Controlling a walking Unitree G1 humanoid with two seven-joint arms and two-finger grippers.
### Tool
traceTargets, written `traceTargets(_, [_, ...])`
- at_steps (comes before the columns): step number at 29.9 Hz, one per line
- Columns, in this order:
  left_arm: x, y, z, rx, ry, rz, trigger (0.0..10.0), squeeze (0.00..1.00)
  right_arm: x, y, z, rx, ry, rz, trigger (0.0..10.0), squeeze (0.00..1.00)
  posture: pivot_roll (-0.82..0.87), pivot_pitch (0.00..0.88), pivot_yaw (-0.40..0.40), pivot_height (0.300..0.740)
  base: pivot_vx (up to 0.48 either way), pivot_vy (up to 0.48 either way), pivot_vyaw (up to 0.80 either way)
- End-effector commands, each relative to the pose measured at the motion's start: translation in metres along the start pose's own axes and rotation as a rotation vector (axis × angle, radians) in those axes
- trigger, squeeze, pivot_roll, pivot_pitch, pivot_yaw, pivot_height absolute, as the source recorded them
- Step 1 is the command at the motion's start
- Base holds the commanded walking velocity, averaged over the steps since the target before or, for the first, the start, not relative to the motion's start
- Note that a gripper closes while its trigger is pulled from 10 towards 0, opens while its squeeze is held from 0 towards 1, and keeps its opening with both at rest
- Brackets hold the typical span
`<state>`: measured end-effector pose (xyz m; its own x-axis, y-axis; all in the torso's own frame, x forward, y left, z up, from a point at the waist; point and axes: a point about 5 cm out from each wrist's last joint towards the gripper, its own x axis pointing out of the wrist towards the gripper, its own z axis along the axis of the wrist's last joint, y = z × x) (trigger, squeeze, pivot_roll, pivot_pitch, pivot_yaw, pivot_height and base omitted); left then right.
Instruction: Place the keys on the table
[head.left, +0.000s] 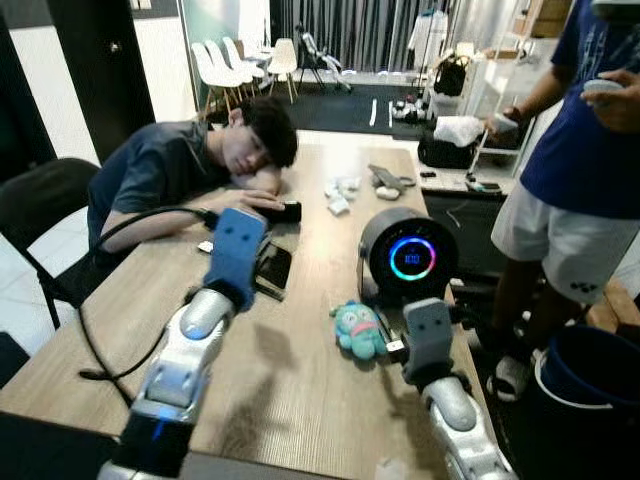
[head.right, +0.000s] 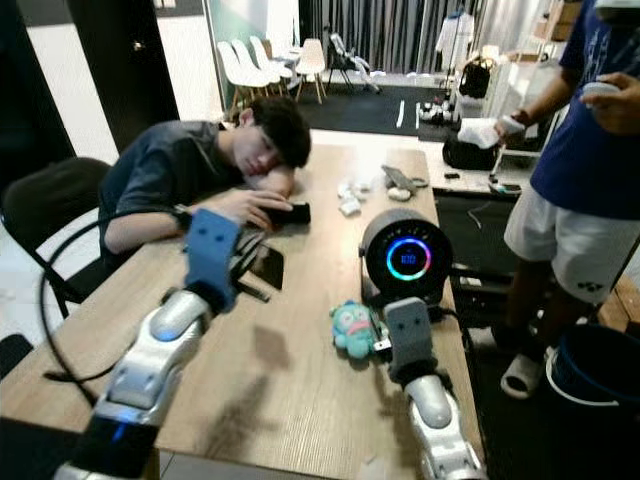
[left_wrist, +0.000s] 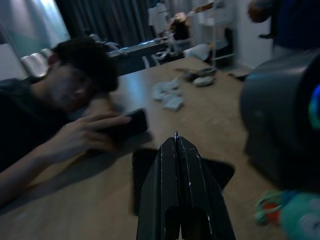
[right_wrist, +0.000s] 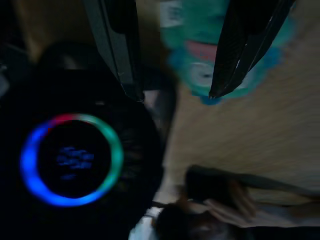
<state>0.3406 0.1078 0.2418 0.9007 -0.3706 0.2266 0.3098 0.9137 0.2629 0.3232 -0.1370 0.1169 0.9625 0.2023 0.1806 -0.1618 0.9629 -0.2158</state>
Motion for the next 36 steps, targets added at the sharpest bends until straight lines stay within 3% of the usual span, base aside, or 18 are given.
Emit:
traceTargets(1, [0.002, -0.001, -0.003, 0.008, 0.033, 0.009, 10.0, 0.00, -0.004, -0.001, -0.003, -0.002, 0.012, -0.008, 10.0, 0.00, 0.09, 0.100, 0.027, 0.740, 0.000, 0.000, 0.00])
traceTargets(2, [0.004, 0.000, -0.006, 0.073, 0.053, 0.018, 10.0, 0.00, -0.005, -0.001, -0.004, -0.001, 0.014, -0.009, 10.0, 0.00, 0.09, 0.100, 0.027, 0.740, 0.000, 0.000, 0.00])
traceTargets(3, [0.004, 0.006, -0.020, 0.300, 0.157, 0.034, 10.0, 0.00, -0.007, -0.001, -0.005, 0.002, 0.017, -0.014, 10.0, 0.00, 0.09, 0.102, 0.034, 0.740, 0.000, 0.000, 0.00])
traceTargets(5, [0.003, 0.011, -0.027, 0.397, 0.208, 0.025, 10.0, 0.00, -0.008, -0.002, -0.005, 0.003, 0.018, -0.018, 10.0, 0.00, 0.09, 0.104, 0.039, 0.740, 0.000, 0.000, 0.00])
traceTargets(7, [-0.001, 0.015, -0.033, 0.432, 0.253, -0.004, 10.0, 0.00, -0.009, -0.002, -0.006, 0.002, 0.020, -0.020, 10.0, 0.00, 0.09, 0.107, 0.041, 0.740, 0.000, 0.000, 0.00])
traceTargets(12, [-0.013, 0.030, -0.054, 0.371, 0.404, -0.026, 10.0, 0.00, -0.009, 0.000, -0.007, 0.009, 0.026, -0.020, 10.0, 0.00, 0.10, 0.108, 0.041, 0.740, 0.000, 0.000, 0.00])
traceTargets(17, [-0.019, 0.033, -0.063, 0.327, 0.457, -0.041, 10.0, 0.00, -0.009, 0.002, -0.007, 0.012, 0.026, -0.016, 10.0, 0.00, 0.10, 0.108, 0.041, 0.740, 0.000, 0.000, 0.00])
traceTargets(19, [-0.036, 0.033, -0.083, 0.239, 0.555, -0.111, 10.0, 0.00, -0.008, 0.004, -0.006, 0.016, 0.025, -0.012, 10.0, 0.00, 0.11, 0.111, 0.041, 0.740, 0.000, 0.000, 0.00])
traceTargets(22, [-0.050, 0.035, -0.096, 0.224, 0.621, -0.145, 10.0, 0.01, -0.009, 0.005, -0.007, 0.019, 0.026, -0.009, 10.0, 0.00, 0.11, 0.111, 0.041, 0.740, 0.000, 0.000, 0.00])
traceTargets(23, [-0.054, 0.037, -0.100, 0.225, 0.638, -0.134, 10.0, 0.35, -0.009, 0.005, -0.007, 0.019, 0.027, -0.008, 10.0, 0.00, 0.11, 0.112, 0.040, 0.740, 0.000, 0.000, 0.00])
traceTargets(24, [-0.059, 0.042, -0.102, 0.229, 0.652, -0.100, 10.0, 0.92, -0.009, 0.004, -0.007, 0.021, 0.030, -0.008, 10.0, 0.00, 0.11, 0.113, 0.038, 0.740, 0.000, 0.000, 0.00])
traceTargets(25, [-0.060, 0.044, -0.103, 0.225, 0.655, -0.086, 10.0, 1.00, -0.009, 0.004, -0.008, 0.021, 0.030, -0.007, 10.0, 0.00, 0.11, 0.113, 0.035, 0.740, 0.000, 0.000, 0.00])
traceTargets(29, [-0.060, 0.048, -0.100, 0.198, 0.647, -0.053, 10.0, 1.00, -0.009, 0.004, -0.008, 0.022, 0.032, -0.006, 10.0, 0.00, 0.11, 0.113, 0.033, 0.740, 0.000, 0.000, 0.00])
traceTargets(31, [-0.060, 0.051, -0.092, 0.119, 0.604, -0.039, 10.0, 1.00, -0.008, 0.005, -0.008, 0.023, 0.032, -0.001, 10.0, 0.00, 0.11, 0.112, 0.030, 0.740, 0.000, 0.000, 0.00])
traceTargets(32, [-0.060, 0.050, -0.086, 0.028, 0.568, -0.046, 10.0, 1.00, -0.008, 0.005, -0.008, 0.023, 0.032, 0.000, 10.0, 0.00, 0.12, 0.112, 0.030, 0.740, 0.000, 0.000, 0.00])
traceTargets(33, [-0.061, 0.049, -0.081, -0.081, 0.538, -0.068, 10.0, 0.80, -0.008, 0.005, -0.008, 0.023, 0.032, 0.002, 10.0, 0.00, 0.12, 0.112, 0.030, 0.740, 0.000, 0.000, 0.00])
traceTargets(34, [-0.064, 0.047, -0.076, -0.154, 0.507, -0.102, 10.0, 0.00, -0.008, 0.006, -0.008, 0.024, 0.032, 0.004, 10.0, 0.00, 0.12, 0.112, 0.030, 0.740, 0.000, 0.000, 0.00])
traceTargets(36, [-0.068, 0.046, -0.069, -0.210, 0.458, -0.140, 10.0, 0.00, -0.008, 0.006, -0.008, 0.024, 0.033, 0.007, 10.0, 0.00, 0.12, 0.112, 0.029, 0.740, 0.000, 0.000, 0.00])
